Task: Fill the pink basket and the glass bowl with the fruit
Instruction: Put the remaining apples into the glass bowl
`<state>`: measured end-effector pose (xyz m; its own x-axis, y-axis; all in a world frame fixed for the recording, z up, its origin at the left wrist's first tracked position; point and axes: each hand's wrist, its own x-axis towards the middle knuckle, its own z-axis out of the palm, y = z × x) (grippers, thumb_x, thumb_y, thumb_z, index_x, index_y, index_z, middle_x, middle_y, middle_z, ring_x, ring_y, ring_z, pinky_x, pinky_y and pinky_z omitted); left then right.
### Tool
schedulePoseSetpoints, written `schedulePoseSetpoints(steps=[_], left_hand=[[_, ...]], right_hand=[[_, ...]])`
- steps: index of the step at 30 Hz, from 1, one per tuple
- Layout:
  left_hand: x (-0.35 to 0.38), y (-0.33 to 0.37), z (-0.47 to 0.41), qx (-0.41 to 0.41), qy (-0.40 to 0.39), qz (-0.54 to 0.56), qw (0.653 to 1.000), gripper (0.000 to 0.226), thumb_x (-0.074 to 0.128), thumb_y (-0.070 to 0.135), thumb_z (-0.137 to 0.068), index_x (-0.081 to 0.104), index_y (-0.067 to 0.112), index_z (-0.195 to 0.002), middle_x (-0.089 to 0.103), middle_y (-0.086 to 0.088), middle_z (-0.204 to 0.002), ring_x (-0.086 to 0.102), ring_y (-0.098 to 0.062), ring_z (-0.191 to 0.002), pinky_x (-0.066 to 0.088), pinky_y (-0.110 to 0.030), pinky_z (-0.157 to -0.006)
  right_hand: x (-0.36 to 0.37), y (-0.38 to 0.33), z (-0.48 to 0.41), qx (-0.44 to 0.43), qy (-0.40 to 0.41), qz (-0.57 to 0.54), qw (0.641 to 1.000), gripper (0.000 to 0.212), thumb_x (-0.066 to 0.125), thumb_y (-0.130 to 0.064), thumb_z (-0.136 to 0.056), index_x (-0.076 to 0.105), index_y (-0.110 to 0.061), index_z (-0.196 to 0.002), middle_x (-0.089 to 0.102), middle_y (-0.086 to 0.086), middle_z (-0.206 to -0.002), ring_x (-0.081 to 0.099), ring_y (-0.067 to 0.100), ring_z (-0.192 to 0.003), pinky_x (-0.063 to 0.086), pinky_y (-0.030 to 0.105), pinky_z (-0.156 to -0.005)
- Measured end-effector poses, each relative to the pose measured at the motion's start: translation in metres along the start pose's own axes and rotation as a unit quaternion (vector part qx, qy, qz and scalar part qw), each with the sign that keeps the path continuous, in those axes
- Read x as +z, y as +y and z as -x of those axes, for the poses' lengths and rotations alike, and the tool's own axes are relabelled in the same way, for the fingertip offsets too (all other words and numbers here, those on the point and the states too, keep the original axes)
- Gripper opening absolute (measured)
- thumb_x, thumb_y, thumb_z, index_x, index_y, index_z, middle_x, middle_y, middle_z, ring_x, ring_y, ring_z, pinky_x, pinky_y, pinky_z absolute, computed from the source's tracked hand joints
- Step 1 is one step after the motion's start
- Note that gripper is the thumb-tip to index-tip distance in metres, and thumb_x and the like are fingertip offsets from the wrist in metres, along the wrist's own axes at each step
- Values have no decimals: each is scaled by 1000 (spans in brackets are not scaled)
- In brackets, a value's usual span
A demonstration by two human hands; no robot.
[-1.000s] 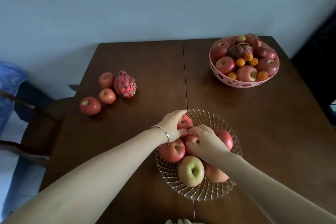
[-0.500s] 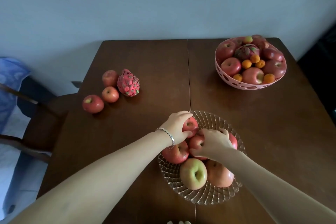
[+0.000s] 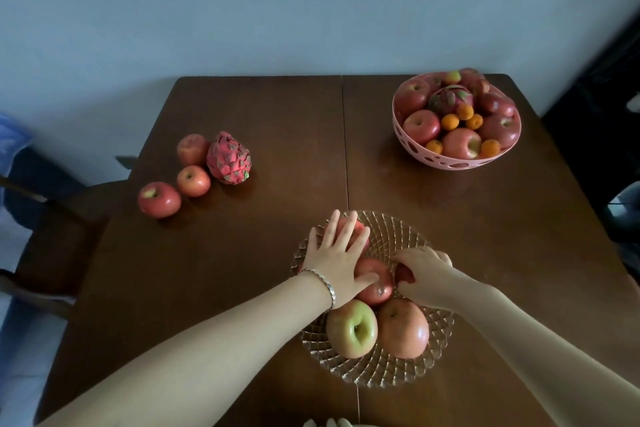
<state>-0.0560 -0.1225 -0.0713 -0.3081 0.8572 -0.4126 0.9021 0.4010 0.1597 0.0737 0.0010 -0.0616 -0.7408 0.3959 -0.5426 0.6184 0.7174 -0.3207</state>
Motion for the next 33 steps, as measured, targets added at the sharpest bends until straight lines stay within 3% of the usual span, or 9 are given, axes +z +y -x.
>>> schedulePoseSetpoints(steps=[4, 12, 15, 17, 18, 22, 26, 31, 33], left_hand=[[5, 0, 2, -6, 12, -49, 999, 78, 27, 63, -89, -13, 28, -147, -29, -2, -154, -28, -28, -141, 0, -56, -115], [0, 4, 5, 4, 34, -42, 999, 78, 34, 59, -90, -5, 25, -148, -25, -5, -155, -24, -27, -142, -2, -53, -116], [0, 20, 15, 85, 116, -32, 989, 65, 49, 47, -87, 33, 14, -141, 13, -11, -156, 12, -29, -145, 14, -49, -115], [9, 36, 24, 152, 127, -31, 980, 54, 59, 50, -77, 59, 14, -117, 54, -7, -131, 48, -28, -125, 38, -44, -103], [14, 44, 28, 170, 120, -35, 978, 56, 60, 53, -74, 61, 14, -114, 61, -4, -120, 52, -27, -117, 40, -43, -99], [21, 60, 32, 157, 35, -22, 987, 77, 62, 53, -76, 37, 7, -132, 51, -7, -131, 31, -27, -131, 14, -44, -112], [25, 63, 29, 157, -2, -50, 986, 82, 61, 55, -76, 29, 8, -135, 38, -7, -143, 16, -28, -137, 11, -46, -113], [30, 70, 29, 152, -9, -77, 985, 83, 56, 47, -83, 19, 4, -142, 28, -12, -149, 6, -27, -142, 1, -51, -115], [29, 71, 28, 148, -19, -67, 987, 81, 61, 44, -81, 23, 3, -139, 30, -12, -147, 7, -26, -142, -1, -54, -116]], right_hand=[[-2, 18, 17, -6, -12, -12, 1000, 64, 58, -26, -81, 33, -29, -140, 31, -10, -145, 31, 23, -130, 33, 41, -109], [14, 16, 22, 42, 126, 2, 991, 69, 65, -46, -75, 39, -25, -137, 49, -8, -134, 37, 22, -115, 44, 34, -95], [11, 14, 15, 59, 124, 3, 991, 62, 66, -51, -73, 44, -24, -124, 58, -2, -118, 40, 23, -110, 47, 34, -89], [8, 14, 10, 50, 106, 17, 993, 62, 66, -53, -72, 46, -27, -124, 56, 0, -118, 40, 24, -113, 45, 35, -93], [7, 16, 9, 41, 97, 26, 994, 63, 65, -54, -72, 46, -29, -126, 55, 1, -120, 40, 24, -115, 43, 35, -95], [3, 20, 8, -1, 60, 59, 996, 67, 61, -54, -76, 39, -34, -135, 51, 2, -128, 36, 24, -125, 32, 35, -106], [1, 28, 14, -29, 33, 12, 999, 71, 65, -47, -72, 36, -37, -136, 48, -1, -129, 37, 22, -127, 30, 35, -110], [-7, 37, 17, -12, 19, -85, 996, 69, 79, -34, -61, 41, -24, -118, 59, -4, -105, 58, 14, -93, 52, 27, -81], [-8, 39, 15, -23, 16, -90, 996, 67, 80, -34, -59, 46, -26, -116, 55, -6, -110, 56, 13, -97, 50, 25, -84]])
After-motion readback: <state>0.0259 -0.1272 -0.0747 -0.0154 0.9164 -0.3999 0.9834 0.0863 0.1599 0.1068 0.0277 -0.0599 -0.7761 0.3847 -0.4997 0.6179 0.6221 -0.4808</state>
